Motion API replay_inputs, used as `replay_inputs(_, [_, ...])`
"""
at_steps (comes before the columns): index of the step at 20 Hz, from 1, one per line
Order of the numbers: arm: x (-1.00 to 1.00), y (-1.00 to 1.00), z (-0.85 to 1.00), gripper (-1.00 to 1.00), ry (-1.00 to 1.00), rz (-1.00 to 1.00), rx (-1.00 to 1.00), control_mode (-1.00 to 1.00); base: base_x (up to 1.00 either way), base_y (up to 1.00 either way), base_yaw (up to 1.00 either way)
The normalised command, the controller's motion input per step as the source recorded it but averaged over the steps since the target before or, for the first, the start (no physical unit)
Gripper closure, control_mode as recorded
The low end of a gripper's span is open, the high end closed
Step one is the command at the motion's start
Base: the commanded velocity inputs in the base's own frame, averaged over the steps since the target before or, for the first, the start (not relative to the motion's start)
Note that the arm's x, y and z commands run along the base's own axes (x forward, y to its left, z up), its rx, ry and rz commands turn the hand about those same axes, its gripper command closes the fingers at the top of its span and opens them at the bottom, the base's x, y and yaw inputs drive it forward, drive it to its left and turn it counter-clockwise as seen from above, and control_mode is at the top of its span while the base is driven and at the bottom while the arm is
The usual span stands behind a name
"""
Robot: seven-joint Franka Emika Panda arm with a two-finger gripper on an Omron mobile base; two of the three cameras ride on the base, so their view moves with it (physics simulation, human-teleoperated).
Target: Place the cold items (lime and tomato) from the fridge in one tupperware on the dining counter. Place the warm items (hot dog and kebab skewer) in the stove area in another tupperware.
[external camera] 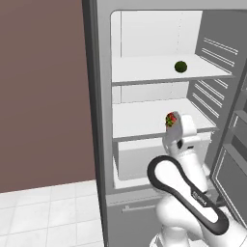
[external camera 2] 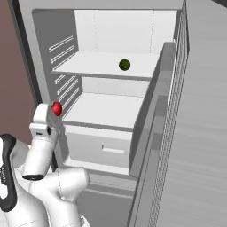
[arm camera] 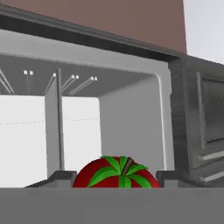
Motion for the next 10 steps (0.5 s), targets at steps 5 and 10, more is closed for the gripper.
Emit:
replay_inputs(5, [-0.72,-0.6,0.98,1.0,-0.02,-0.05,-0.39,-1.0,0.0,0.0,0.0])
replay_inputs(10, [-0.74,-0.35,0.79,1.0,-0.06,-0.09,-0.53,-1.0,0.0,0.0,0.0])
